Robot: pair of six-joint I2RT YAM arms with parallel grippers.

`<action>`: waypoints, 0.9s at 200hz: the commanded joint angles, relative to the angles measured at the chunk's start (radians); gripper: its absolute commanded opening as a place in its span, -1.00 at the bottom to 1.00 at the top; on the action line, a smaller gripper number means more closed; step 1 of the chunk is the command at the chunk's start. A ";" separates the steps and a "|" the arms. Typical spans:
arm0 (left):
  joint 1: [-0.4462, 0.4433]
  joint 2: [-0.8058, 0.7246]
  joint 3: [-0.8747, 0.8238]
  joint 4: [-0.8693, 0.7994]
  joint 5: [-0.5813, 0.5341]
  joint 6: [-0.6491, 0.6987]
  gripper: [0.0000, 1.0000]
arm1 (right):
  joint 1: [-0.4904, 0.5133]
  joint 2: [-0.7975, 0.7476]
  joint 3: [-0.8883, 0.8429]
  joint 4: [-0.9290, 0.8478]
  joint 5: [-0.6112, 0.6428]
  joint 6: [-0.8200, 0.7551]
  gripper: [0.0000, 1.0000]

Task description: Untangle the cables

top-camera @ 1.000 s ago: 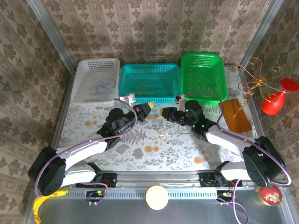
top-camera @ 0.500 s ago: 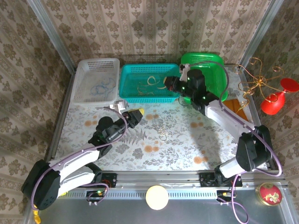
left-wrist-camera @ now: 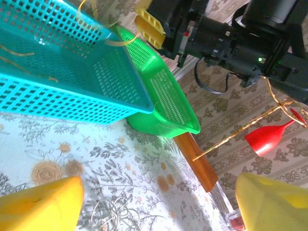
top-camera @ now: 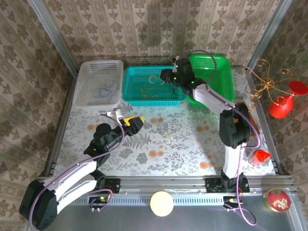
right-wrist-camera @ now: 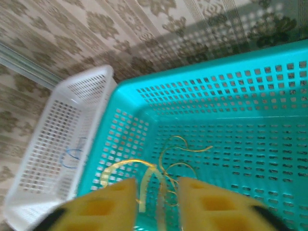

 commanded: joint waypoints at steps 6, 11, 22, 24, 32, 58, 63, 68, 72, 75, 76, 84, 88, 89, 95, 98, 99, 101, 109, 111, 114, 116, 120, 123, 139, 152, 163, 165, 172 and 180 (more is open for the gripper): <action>0.008 -0.016 0.042 -0.115 -0.001 0.047 1.00 | 0.001 0.035 0.056 -0.084 0.005 -0.074 0.16; 0.008 -0.015 0.049 -0.129 -0.002 0.052 1.00 | 0.001 0.025 0.051 -0.086 -0.004 -0.078 0.17; 0.009 -0.013 0.060 -0.154 -0.006 0.066 1.00 | 0.002 -0.007 0.025 -0.083 -0.024 -0.085 0.17; 0.009 -0.012 0.061 -0.156 -0.007 0.070 1.00 | 0.002 -0.014 0.021 -0.083 -0.027 -0.087 0.17; 0.009 -0.009 0.067 -0.173 -0.013 0.077 1.00 | 0.003 -0.045 -0.005 -0.083 -0.039 -0.091 0.16; 0.014 -0.001 0.086 -0.219 -0.029 0.101 1.00 | 0.014 -0.166 -0.122 -0.088 -0.075 -0.095 0.14; 0.015 0.001 0.089 -0.226 -0.029 0.103 1.00 | 0.019 -0.193 -0.152 -0.088 -0.076 -0.093 0.13; 0.015 0.004 0.092 -0.234 -0.028 0.105 1.00 | 0.024 -0.222 -0.185 -0.086 -0.076 -0.092 0.12; 0.016 0.005 0.094 -0.240 -0.029 0.106 1.00 | 0.028 -0.243 -0.213 -0.082 -0.079 -0.090 0.12; 0.016 0.006 0.096 -0.246 -0.028 0.106 1.00 | 0.030 -0.257 -0.234 -0.081 -0.079 -0.088 0.11; 0.017 0.006 0.096 -0.247 -0.028 0.106 1.00 | 0.031 -0.261 -0.241 -0.080 -0.079 -0.087 0.11; 0.016 0.008 0.101 -0.263 -0.028 0.112 1.00 | 0.040 -0.311 -0.304 -0.071 -0.078 -0.081 0.10; 0.017 0.007 0.104 -0.274 -0.031 0.114 1.00 | 0.046 -0.333 -0.337 -0.066 -0.078 -0.078 0.10; 0.016 0.008 0.105 -0.278 -0.032 0.113 1.00 | 0.046 -0.339 -0.345 -0.064 -0.079 -0.077 0.10; 0.017 0.009 0.110 -0.297 -0.037 0.117 1.00 | 0.053 -0.372 -0.395 -0.058 -0.078 -0.073 0.09; 0.018 0.009 0.115 -0.310 -0.040 0.119 1.00 | 0.057 -0.389 -0.417 -0.055 -0.077 -0.071 0.09; 0.018 0.008 0.116 -0.315 -0.040 0.120 1.00 | 0.057 -0.395 -0.426 -0.054 -0.077 -0.069 0.09; 0.018 0.009 0.119 -0.323 -0.042 0.123 1.00 | 0.060 -0.406 -0.442 -0.053 -0.076 -0.068 0.08; 0.018 0.011 0.128 -0.349 -0.044 0.132 1.00 | 0.069 -0.449 -0.506 -0.049 -0.068 -0.063 0.07; 0.018 0.010 0.130 -0.353 -0.044 0.135 1.00 | 0.070 -0.455 -0.514 -0.048 -0.067 -0.062 0.07; 0.018 0.011 0.132 -0.359 -0.044 0.138 1.00 | 0.074 -0.476 -0.545 -0.049 -0.065 -0.061 0.07; 0.018 0.012 0.134 -0.365 -0.043 0.139 1.00 | 0.075 -0.482 -0.552 -0.049 -0.065 -0.060 0.07; 0.018 0.012 0.137 -0.374 -0.045 0.141 1.00 | 0.079 -0.502 -0.583 -0.048 -0.062 -0.060 0.06; 0.016 0.012 0.139 -0.382 -0.046 0.143 1.00 | 0.085 -0.520 -0.614 -0.047 -0.059 -0.059 0.05; 0.015 0.016 0.157 -0.431 -0.053 0.154 1.00 | 0.099 -0.599 -0.729 -0.047 -0.045 -0.049 0.03; 0.009 0.022 0.170 -0.462 -0.057 0.163 1.00 | 0.112 -0.647 -0.819 -0.040 -0.034 -0.040 0.00; -0.004 0.031 0.181 -0.485 -0.067 0.172 1.00 | 0.123 -0.668 -0.877 -0.035 -0.023 -0.034 -0.02; -0.007 0.033 0.182 -0.489 -0.068 0.172 1.00 | 0.125 -0.671 -0.888 -0.034 -0.021 -0.034 -0.02; -0.018 0.042 0.189 -0.503 -0.078 0.181 1.00 | 0.132 -0.677 -0.921 -0.024 -0.016 -0.029 -0.03; -0.036 0.054 0.196 -0.512 -0.092 0.186 1.00 | 0.141 -0.679 -0.955 -0.015 -0.012 -0.025 -0.05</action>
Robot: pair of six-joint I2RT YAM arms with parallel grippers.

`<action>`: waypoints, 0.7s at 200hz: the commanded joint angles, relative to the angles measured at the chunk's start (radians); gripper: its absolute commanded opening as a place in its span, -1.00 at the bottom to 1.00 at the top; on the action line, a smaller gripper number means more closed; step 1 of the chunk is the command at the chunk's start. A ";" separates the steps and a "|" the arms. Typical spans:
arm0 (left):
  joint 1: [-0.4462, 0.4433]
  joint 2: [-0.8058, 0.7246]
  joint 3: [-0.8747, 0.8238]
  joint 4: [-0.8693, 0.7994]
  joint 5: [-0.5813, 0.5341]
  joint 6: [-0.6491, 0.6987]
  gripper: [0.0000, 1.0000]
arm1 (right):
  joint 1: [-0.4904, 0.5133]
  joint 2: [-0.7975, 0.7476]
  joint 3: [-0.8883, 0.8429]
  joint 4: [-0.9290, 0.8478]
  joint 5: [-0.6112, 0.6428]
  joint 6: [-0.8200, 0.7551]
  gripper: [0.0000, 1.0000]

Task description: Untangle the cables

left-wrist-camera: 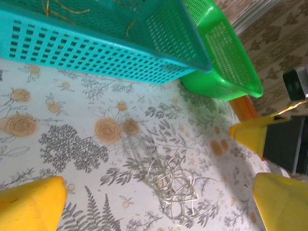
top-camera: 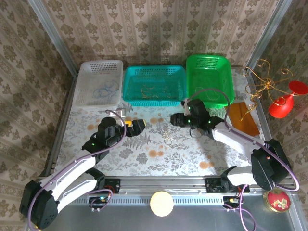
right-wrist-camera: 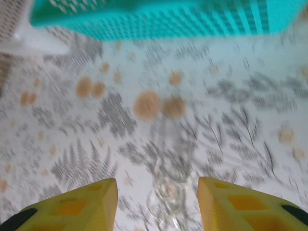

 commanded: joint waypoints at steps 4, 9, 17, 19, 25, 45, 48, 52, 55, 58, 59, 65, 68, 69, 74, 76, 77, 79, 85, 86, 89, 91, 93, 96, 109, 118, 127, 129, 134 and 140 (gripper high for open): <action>-0.044 0.033 0.052 -0.087 -0.047 0.052 1.00 | 0.028 -0.031 -0.095 0.028 0.041 0.025 -0.05; -0.056 0.042 0.057 -0.090 -0.052 0.054 1.00 | 0.034 -0.027 -0.112 0.038 0.041 0.028 -0.06; -0.075 0.059 0.064 -0.094 -0.064 0.059 1.00 | 0.043 -0.018 -0.132 0.054 0.041 0.032 -0.08; -0.080 0.062 0.066 -0.094 -0.069 0.060 1.00 | 0.044 -0.015 -0.137 0.056 0.043 0.032 -0.08; -0.095 0.074 0.070 -0.095 -0.079 0.061 1.00 | 0.048 -0.005 -0.148 0.068 0.043 0.036 -0.10; -0.134 0.119 0.075 -0.077 -0.102 0.057 1.00 | 0.055 0.035 -0.157 0.108 0.037 0.047 -0.18; -0.137 0.126 0.075 -0.074 -0.104 0.054 1.00 | 0.056 0.043 -0.155 0.111 0.036 0.047 -0.19; -0.142 0.137 0.073 -0.067 -0.106 0.052 1.00 | 0.057 0.052 -0.153 0.118 0.033 0.049 -0.19; -0.146 0.144 0.073 -0.061 -0.107 0.050 1.00 | 0.059 0.058 -0.150 0.121 0.031 0.051 -0.20; -0.149 0.151 0.073 -0.057 -0.108 0.048 1.00 | 0.060 0.060 -0.147 0.125 0.029 0.052 -0.20; -0.150 0.154 0.073 -0.056 -0.108 0.048 1.00 | 0.060 0.060 -0.146 0.127 0.028 0.052 -0.20; -0.158 0.166 0.076 -0.050 -0.110 0.047 1.00 | 0.063 0.090 -0.141 0.136 0.024 0.056 -0.21; -0.161 0.175 0.076 -0.047 -0.111 0.047 1.00 | 0.063 0.098 -0.138 0.141 0.022 0.058 -0.21; -0.162 0.177 0.077 -0.047 -0.112 0.047 1.00 | 0.064 0.100 -0.136 0.143 0.022 0.059 -0.21; -0.166 0.190 0.079 -0.045 -0.115 0.047 1.00 | 0.067 0.111 -0.130 0.148 0.019 0.061 -0.21; -0.168 0.194 0.081 -0.046 -0.115 0.047 1.00 | 0.068 0.116 -0.128 0.150 0.018 0.062 -0.21; -0.169 0.197 0.081 -0.046 -0.116 0.047 1.00 | 0.068 0.119 -0.127 0.151 0.017 0.062 -0.21; -0.170 0.201 0.082 -0.044 -0.116 0.047 1.00 | 0.069 0.123 -0.124 0.153 0.017 0.063 -0.21; -0.176 0.214 0.084 -0.043 -0.119 0.049 1.00 | 0.073 0.135 -0.118 0.160 0.013 0.066 -0.21; -0.177 0.216 0.085 -0.043 -0.119 0.049 1.00 | 0.074 0.137 -0.117 0.161 0.013 0.066 -0.21; -0.178 0.222 0.085 -0.042 -0.120 0.049 1.00 | 0.076 0.142 -0.114 0.165 0.011 0.067 -0.21; -0.180 0.226 0.086 -0.041 -0.121 0.049 1.00 | 0.079 0.146 -0.112 0.167 0.011 0.068 -0.21; -0.180 0.229 0.086 -0.040 -0.123 0.049 1.00 | 0.080 0.150 -0.110 0.169 0.011 0.069 -0.22; -0.183 0.236 0.087 -0.038 -0.123 0.049 1.00 | 0.084 0.156 -0.108 0.172 0.010 0.071 -0.22; -0.188 0.258 0.087 -0.026 -0.127 0.046 1.00 | 0.092 0.185 -0.097 0.185 0.005 0.076 -0.27; -0.190 0.272 0.088 -0.017 -0.126 0.043 1.00 | 0.095 0.202 -0.096 0.196 0.000 0.079 -0.34; -0.190 0.287 0.088 -0.009 -0.126 0.041 1.00 | 0.099 0.211 -0.097 0.203 -0.004 0.083 -0.50; -0.190 0.290 0.088 -0.007 -0.125 0.041 1.00 | 0.099 0.213 -0.097 0.204 -0.007 0.084 -0.57; -0.191 0.298 0.090 -0.004 -0.124 0.041 1.00 | 0.098 0.215 -0.100 0.208 -0.018 0.087 -0.69; -0.191 0.307 0.091 -0.001 -0.119 0.041 1.00 | 0.100 0.211 -0.106 0.219 -0.035 0.090 -0.79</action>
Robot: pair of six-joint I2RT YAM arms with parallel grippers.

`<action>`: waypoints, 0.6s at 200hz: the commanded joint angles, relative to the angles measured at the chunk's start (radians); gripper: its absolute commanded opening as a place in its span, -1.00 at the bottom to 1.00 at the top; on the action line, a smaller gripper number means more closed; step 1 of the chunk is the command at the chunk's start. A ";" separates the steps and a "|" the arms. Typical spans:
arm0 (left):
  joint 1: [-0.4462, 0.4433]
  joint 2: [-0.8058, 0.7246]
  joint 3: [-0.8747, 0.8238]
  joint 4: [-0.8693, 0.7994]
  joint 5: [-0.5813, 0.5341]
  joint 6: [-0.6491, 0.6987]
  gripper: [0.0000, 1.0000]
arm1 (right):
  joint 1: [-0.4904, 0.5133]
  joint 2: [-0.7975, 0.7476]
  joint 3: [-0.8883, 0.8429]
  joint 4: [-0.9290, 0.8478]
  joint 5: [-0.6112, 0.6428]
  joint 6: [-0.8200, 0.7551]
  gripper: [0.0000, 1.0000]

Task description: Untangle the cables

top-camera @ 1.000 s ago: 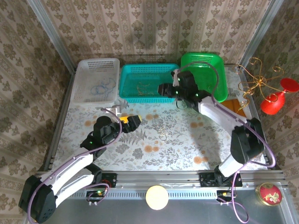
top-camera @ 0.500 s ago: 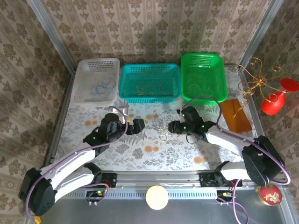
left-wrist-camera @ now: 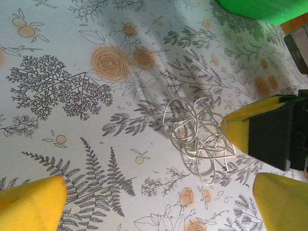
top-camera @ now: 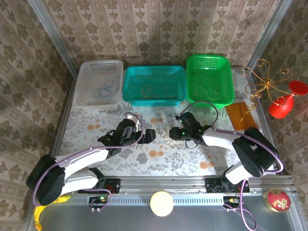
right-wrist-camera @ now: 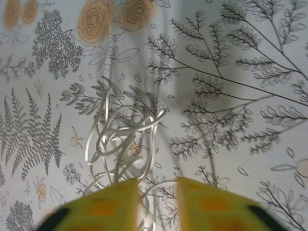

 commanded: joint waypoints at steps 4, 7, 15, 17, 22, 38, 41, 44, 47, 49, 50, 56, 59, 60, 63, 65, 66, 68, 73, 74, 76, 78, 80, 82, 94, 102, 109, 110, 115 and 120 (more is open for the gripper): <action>-0.005 0.033 0.043 0.037 -0.009 0.012 0.98 | 0.011 0.009 0.005 0.056 -0.055 0.027 -0.86; -0.006 0.037 0.042 0.039 -0.007 0.012 0.96 | 0.014 0.004 0.001 0.063 -0.062 0.027 -0.91; -0.006 0.046 0.046 0.042 -0.001 0.014 0.91 | 0.021 -0.011 -0.007 0.073 -0.081 0.027 -1.00; -0.006 0.048 0.046 0.043 -0.001 0.014 0.90 | 0.023 -0.015 -0.008 0.077 -0.087 0.027 -1.00; -0.006 0.053 0.046 0.045 0.001 0.015 0.88 | 0.027 -0.027 -0.015 0.083 -0.105 0.027 -1.00; -0.006 0.067 0.048 0.055 0.003 0.017 0.79 | 0.045 -0.069 -0.042 0.104 -0.120 0.029 -1.00; -0.006 0.070 0.049 0.059 0.004 0.018 0.78 | 0.047 -0.075 -0.047 0.106 -0.120 0.028 -1.00; -0.006 0.074 0.049 0.061 0.004 0.018 0.76 | 0.049 -0.083 -0.053 0.109 -0.122 0.028 -1.00; -0.007 0.078 0.050 0.064 0.004 0.019 0.73 | 0.049 -0.088 -0.059 0.114 -0.120 0.032 -1.00; -0.006 0.080 0.051 0.067 0.004 0.020 0.72 | 0.049 -0.092 -0.064 0.117 -0.120 0.031 -1.00; -0.007 0.081 0.052 0.068 0.004 0.020 0.71 | 0.049 -0.094 -0.064 0.122 -0.120 0.033 -1.00; -0.007 0.089 0.054 0.075 0.006 0.019 0.66 | 0.049 -0.101 -0.078 0.133 -0.116 0.037 -1.00; -0.006 0.094 0.054 0.080 0.008 0.020 0.63 | 0.049 -0.104 -0.083 0.136 -0.113 0.040 -1.00; -0.006 0.096 0.056 0.081 0.009 0.021 0.62 | 0.049 -0.104 -0.085 0.137 -0.112 0.040 -1.00; -0.007 0.102 0.058 0.085 0.010 0.021 0.60 | 0.049 -0.106 -0.090 0.140 -0.108 0.040 -1.00; -0.007 0.106 0.059 0.088 0.011 0.021 0.58 | 0.049 -0.107 -0.094 0.141 -0.106 0.039 -1.00; -0.007 0.107 0.059 0.091 0.012 0.021 0.57 | 0.049 -0.108 -0.094 0.143 -0.106 0.039 -1.00; -0.007 0.112 0.061 0.095 0.013 0.021 0.56 | 0.049 -0.107 -0.097 0.145 -0.106 0.040 -1.00; -0.006 0.123 0.064 0.105 0.019 0.021 0.50 | 0.049 -0.107 -0.102 0.150 -0.104 0.041 -1.00; -0.007 0.125 0.065 0.107 0.020 0.021 0.49 | 0.049 -0.106 -0.103 0.151 -0.104 0.041 -1.00; -0.007 0.130 0.067 0.110 0.023 0.020 0.47 | 0.049 -0.105 -0.105 0.155 -0.103 0.043 -1.00; -0.007 0.135 0.069 0.114 0.024 0.021 0.45 | 0.049 -0.104 -0.107 0.159 -0.104 0.043 -1.00; -0.007 0.140 0.070 0.117 0.026 0.021 0.43 | 0.049 -0.103 -0.109 0.161 -0.105 0.044 -1.00; -0.007 0.145 0.072 0.120 0.028 0.021 0.41 | 0.049 -0.102 -0.111 0.163 -0.106 0.046 -1.00; -0.007 0.180 0.086 0.141 0.042 0.024 0.31 | 0.049 -0.092 -0.115 0.174 -0.106 0.051 -1.00; -0.008 0.206 0.099 0.149 0.050 0.028 0.28 | 0.049 -0.086 -0.119 0.182 -0.106 0.056 -1.00; -0.007 0.229 0.110 0.159 0.060 0.035 0.24 | 0.049 -0.084 -0.125 0.189 -0.103 0.059 -1.00; -0.007 0.232 0.112 0.161 0.063 0.036 0.24 | 0.049 -0.084 -0.126 0.190 -0.103 0.059 -1.00; -0.009 0.249 0.122 0.164 0.070 0.040 0.21 | 0.049 -0.083 -0.128 0.192 -0.100 0.061 -1.00; -0.010 0.266 0.133 0.166 0.075 0.045 0.20 | 0.049 -0.083 -0.130 0.193 -0.098 0.061 -1.00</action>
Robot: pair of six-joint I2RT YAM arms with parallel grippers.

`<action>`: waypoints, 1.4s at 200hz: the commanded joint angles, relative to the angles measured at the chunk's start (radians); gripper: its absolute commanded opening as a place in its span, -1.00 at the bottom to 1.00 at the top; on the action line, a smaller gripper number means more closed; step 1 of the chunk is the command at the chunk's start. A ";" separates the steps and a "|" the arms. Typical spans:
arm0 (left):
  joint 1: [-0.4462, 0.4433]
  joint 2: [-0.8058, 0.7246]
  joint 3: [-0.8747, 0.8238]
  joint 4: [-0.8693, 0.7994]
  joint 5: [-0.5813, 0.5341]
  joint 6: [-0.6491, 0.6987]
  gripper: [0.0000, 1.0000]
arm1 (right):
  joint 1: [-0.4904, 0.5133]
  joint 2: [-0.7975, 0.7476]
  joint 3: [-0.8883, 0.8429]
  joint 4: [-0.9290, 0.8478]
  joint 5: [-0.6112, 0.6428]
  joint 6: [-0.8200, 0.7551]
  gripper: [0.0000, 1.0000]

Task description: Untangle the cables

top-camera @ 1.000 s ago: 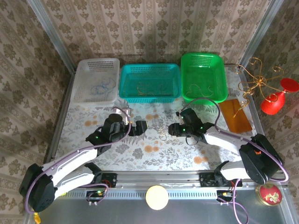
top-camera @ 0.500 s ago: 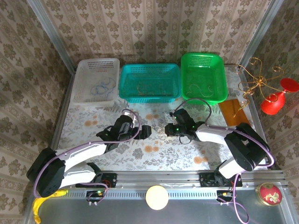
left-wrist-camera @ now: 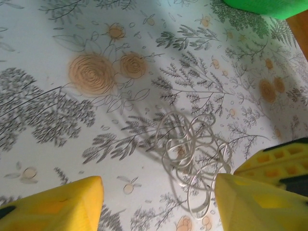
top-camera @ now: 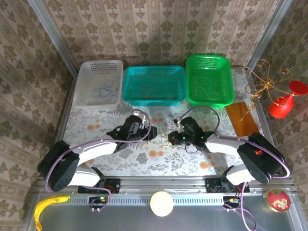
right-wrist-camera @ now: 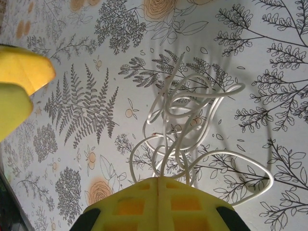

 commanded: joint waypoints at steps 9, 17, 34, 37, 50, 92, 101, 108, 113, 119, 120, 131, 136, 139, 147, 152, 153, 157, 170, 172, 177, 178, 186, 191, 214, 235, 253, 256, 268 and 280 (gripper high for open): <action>-0.014 0.090 0.075 0.053 0.053 0.039 0.19 | 0.003 0.007 -0.018 0.044 0.001 0.021 -1.00; -0.017 0.115 0.093 0.053 0.063 0.048 0.17 | 0.003 0.001 -0.020 0.042 0.007 0.021 -1.00; -0.029 0.154 0.113 0.054 0.073 0.052 0.15 | 0.001 -0.024 -0.022 0.018 0.022 0.015 -1.00; -0.033 0.158 0.113 0.056 0.072 0.051 0.15 | 0.001 -0.030 -0.022 0.012 0.026 0.014 -1.00; -0.048 0.169 0.111 0.072 0.071 0.045 0.16 | 0.001 -0.075 -0.023 -0.023 0.048 0.008 -1.00; -0.101 0.156 0.069 0.095 0.041 0.054 0.27 | -0.047 -0.208 -0.044 -0.159 0.126 0.003 -0.58; -0.115 0.149 0.069 0.085 0.033 0.068 0.29 | -0.064 -0.236 -0.049 -0.180 0.129 0.003 -0.44; -0.130 0.144 0.071 0.073 0.025 0.084 0.30 | -0.075 -0.254 -0.052 -0.198 0.131 0.002 -0.35; -0.138 0.142 0.076 0.062 0.018 0.097 0.31 | -0.084 -0.262 -0.053 -0.210 0.130 0.000 -0.27; -0.151 0.140 0.083 0.042 0.009 0.117 0.31 | -0.093 -0.275 -0.054 -0.222 0.129 -0.002 -0.17; -0.153 0.140 0.086 0.038 0.007 0.119 0.31 | -0.094 -0.278 -0.054 -0.225 0.129 -0.002 -0.16; -0.174 0.146 0.113 -0.013 -0.013 0.161 0.30 | -0.107 -0.296 -0.057 -0.240 0.129 -0.003 -0.02; -0.184 0.151 0.127 -0.037 -0.024 0.181 0.29 | -0.114 -0.302 -0.059 -0.246 0.128 -0.003 0.02; -0.189 0.154 0.137 -0.053 -0.030 0.194 0.28 | -0.117 -0.307 -0.059 -0.248 0.128 -0.004 0.05; -0.203 0.167 0.166 -0.093 -0.042 0.225 0.25 | -0.123 -0.315 -0.060 -0.253 0.126 -0.004 0.09; -0.211 0.177 0.185 -0.118 -0.053 0.243 0.23 | -0.126 -0.318 -0.060 -0.257 0.124 -0.005 0.11; -0.212 0.179 0.189 -0.123 -0.056 0.247 0.23 | -0.127 -0.318 -0.060 -0.257 0.124 -0.006 0.11; -0.218 0.187 0.204 -0.142 -0.063 0.259 0.21 | -0.129 -0.320 -0.062 -0.259 0.124 -0.006 0.12; -0.233 0.217 0.252 -0.191 -0.086 0.291 0.19 | -0.133 -0.323 -0.065 -0.259 0.122 -0.005 0.13; -0.234 0.221 0.258 -0.197 -0.089 0.296 0.17 | -0.134 -0.323 -0.066 -0.260 0.120 -0.005 0.13; -0.237 0.230 0.272 -0.208 -0.093 0.304 0.16 | -0.135 -0.324 -0.068 -0.260 0.120 -0.005 0.13; -0.238 0.234 0.274 -0.210 -0.094 0.306 0.16 | -0.135 -0.324 -0.068 -0.260 0.120 -0.004 0.13; -0.241 0.249 0.291 -0.220 -0.098 0.315 0.14 | -0.136 -0.324 -0.072 -0.257 0.117 -0.003 0.13; -0.240 0.257 0.298 -0.224 -0.098 0.320 0.13 | -0.137 -0.326 -0.074 -0.255 0.115 -0.001 0.13; -0.240 0.289 0.312 -0.222 -0.102 0.325 0.06 | -0.138 -0.331 -0.084 -0.248 0.108 0.007 0.14; -0.240 0.310 0.316 -0.222 -0.100 0.327 0.06 | -0.138 -0.337 -0.089 -0.245 0.103 0.009 0.14; -0.240 0.327 0.314 -0.218 -0.098 0.327 0.04 | -0.139 -0.332 -0.088 -0.246 0.102 0.007 0.14; -0.241 0.329 0.312 -0.215 -0.098 0.327 0.04 | -0.140 -0.331 -0.088 -0.246 0.102 0.008 0.14; -0.239 0.336 0.303 -0.200 -0.093 0.322 -0.03 | -0.139 -0.329 -0.086 -0.243 0.099 0.009 0.14; -0.234 0.340 0.289 -0.177 -0.085 0.314 -0.19 | -0.140 -0.325 -0.084 -0.239 0.094 0.011 0.14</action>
